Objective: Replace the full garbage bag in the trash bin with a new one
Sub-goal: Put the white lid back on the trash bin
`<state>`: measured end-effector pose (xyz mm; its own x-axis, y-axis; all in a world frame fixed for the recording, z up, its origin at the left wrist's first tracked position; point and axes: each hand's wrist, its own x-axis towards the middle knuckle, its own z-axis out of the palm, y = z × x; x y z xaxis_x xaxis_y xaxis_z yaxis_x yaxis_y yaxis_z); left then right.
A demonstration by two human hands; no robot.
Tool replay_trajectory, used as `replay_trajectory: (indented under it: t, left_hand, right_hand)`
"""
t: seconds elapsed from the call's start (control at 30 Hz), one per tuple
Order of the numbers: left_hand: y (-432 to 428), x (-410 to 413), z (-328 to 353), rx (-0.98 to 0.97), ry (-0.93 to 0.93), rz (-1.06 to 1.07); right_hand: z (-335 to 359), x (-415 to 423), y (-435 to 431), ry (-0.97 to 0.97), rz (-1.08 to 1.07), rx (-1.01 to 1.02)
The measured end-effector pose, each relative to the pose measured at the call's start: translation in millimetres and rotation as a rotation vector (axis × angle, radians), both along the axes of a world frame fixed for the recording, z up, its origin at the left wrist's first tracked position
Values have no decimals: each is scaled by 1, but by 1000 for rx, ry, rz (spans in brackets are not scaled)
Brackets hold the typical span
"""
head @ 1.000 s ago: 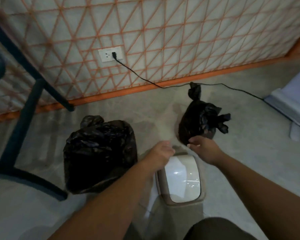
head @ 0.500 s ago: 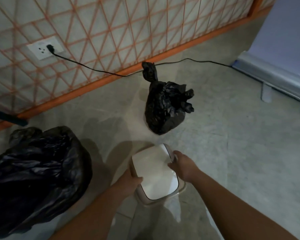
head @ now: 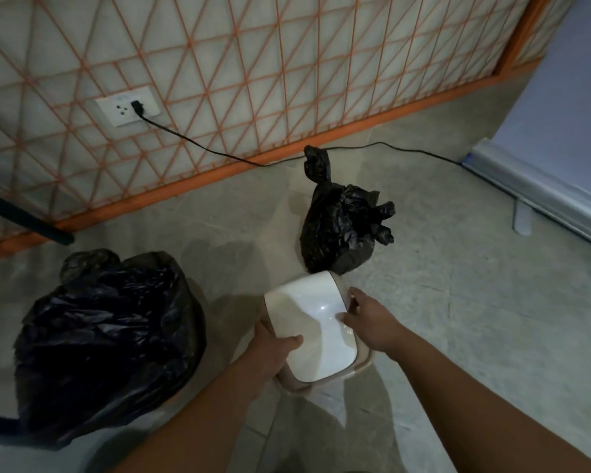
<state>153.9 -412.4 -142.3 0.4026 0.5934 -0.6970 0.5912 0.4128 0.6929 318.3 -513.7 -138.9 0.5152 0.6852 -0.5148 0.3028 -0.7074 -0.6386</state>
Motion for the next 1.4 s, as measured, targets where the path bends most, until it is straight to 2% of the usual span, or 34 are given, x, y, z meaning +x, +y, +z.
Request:
replay_trajectory:
  t: [0.1,0.23,0.37,0.5,0.6,0.77,1.03,1.3,1.4]
  left_hand:
    - [7,4,38,5,-64,-19]
    - [27,11,100,114,-169,17]
    - [50,11,159,128,-250,-17]
    - [76,-13,206,252,-300,41]
    - [94,-53,225,299,-269,102]
    - [107,-128,239,372,-218,240]
    - [105,-201,223,307,-42,400]
    - [98,-220,184,261,-57,379]
    - [95,-219,173,307,-30,348]
  right_hand:
    - [41,3,4,-32,-33,68]
    - [100,4,14,-124,-50,136]
    - [154,1,39,-184,-108,289]
    - [189,-15,73,-193,-115,385]
    - [198,-44,99,-220,-50,414]
    - [196,-114,136,-147,115,451]
    - [180,-185,153,-67,240,401]
    - [158,-193,149,-97,273,354]
    - [149,-191,143,-66,271,329]
